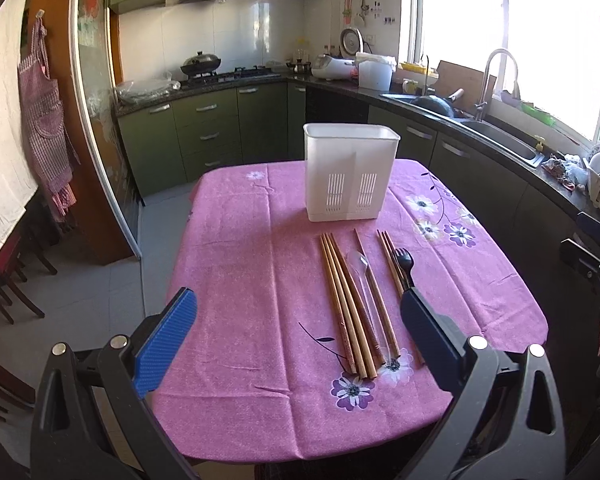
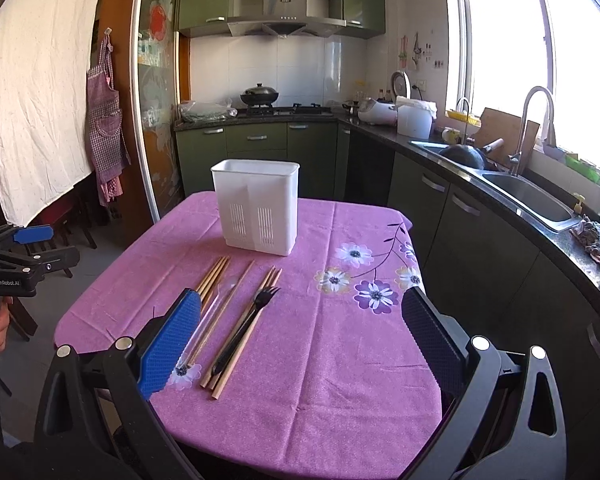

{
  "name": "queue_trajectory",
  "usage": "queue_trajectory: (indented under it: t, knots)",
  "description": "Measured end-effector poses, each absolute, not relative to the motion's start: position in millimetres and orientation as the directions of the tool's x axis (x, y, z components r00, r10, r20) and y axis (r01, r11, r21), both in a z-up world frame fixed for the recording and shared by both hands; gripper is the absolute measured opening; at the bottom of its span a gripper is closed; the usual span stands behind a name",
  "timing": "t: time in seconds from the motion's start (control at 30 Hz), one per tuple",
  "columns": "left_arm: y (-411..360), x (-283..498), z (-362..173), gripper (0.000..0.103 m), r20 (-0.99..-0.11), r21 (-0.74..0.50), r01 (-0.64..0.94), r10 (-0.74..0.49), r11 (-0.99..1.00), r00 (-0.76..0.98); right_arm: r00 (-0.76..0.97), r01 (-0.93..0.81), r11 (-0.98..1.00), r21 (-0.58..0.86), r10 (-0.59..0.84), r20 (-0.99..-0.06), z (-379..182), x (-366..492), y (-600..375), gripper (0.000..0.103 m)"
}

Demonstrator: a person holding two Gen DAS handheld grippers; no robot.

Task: Organize utensils
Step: 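Reach the left tool to the clear plastic spoon and grasp it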

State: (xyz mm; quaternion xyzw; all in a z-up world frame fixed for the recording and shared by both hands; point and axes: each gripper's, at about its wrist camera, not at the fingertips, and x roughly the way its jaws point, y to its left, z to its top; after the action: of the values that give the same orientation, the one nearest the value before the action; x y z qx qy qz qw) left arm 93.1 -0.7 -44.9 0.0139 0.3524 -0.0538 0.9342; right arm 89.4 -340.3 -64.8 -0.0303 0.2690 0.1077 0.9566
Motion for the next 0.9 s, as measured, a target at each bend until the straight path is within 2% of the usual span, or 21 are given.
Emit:
queue_trajectory:
  t: [0.1, 0.3, 0.33, 0.37, 0.43, 0.57, 0.63, 0.8, 0.9]
  knots:
    - [-7.5, 124.1, -58.7, 0.097, -0.722, -0.045, 0.132, -0.124, 0.99, 0.68, 0.789, -0.205, 0.979, 0.007, 0.17, -0.59, -75.9, 119.3, -346.3, 0.099]
    - [-35.4, 172.5, -82.9, 0.097, -0.805, -0.036, 0.174, -0.131, 0.984, 0.579, 0.74, -0.169, 0.985, 0.021, 0.141, -0.658, -95.4, 159.0, -356.7, 0.099]
    - [-40.9, 180.0, -87.0, 0.094, -0.815, -0.043, 0.182, -0.14, 0.982, 0.562, 0.727, -0.159, 0.987, 0.033, 0.14, -0.672, -99.5, 164.4, -359.2, 0.099]
    - [-46.1, 186.9, -90.6, 0.091, -0.828, -0.054, 0.194, -0.152, 0.98, 0.539, 0.716, -0.152, 0.987, 0.048, 0.143, -0.684, -103.3, 169.2, -361.6, 0.099]
    - [-56.1, 200.1, -99.6, 0.073, -0.853, -0.073, 0.201, -0.165, 0.977, 0.494, 0.696, -0.15, 0.985, 0.082, 0.164, -0.699, -111.2, 176.3, -366.1, 0.099]
    - [-72.8, 219.3, -117.6, 0.059, -0.886, -0.114, 0.205, -0.193, 0.972, 0.421, 0.658, -0.146, 0.98, 0.132, 0.196, -0.727, -126.3, 186.8, -369.9, 0.099]
    - [-81.0, 228.6, -127.5, 0.046, -0.901, -0.128, 0.205, -0.201, 0.97, 0.385, 0.653, -0.141, 0.982, 0.13, 0.19, -0.733, -132.1, 190.2, -370.6, 0.099]
    - [-95.4, 248.6, -148.7, 0.027, -0.928, -0.133, 0.194, -0.191, 0.972, 0.32, 0.639, -0.145, 0.979, 0.144, 0.204, -0.742, -141.0, 194.2, -373.7, 0.099]
    - [-100.6, 258.9, -159.6, 0.023, -0.94, -0.122, 0.185, -0.174, 0.975, 0.293, 0.634, -0.144, 0.978, 0.152, 0.209, -0.745, -145.7, 195.8, -376.6, 0.099]
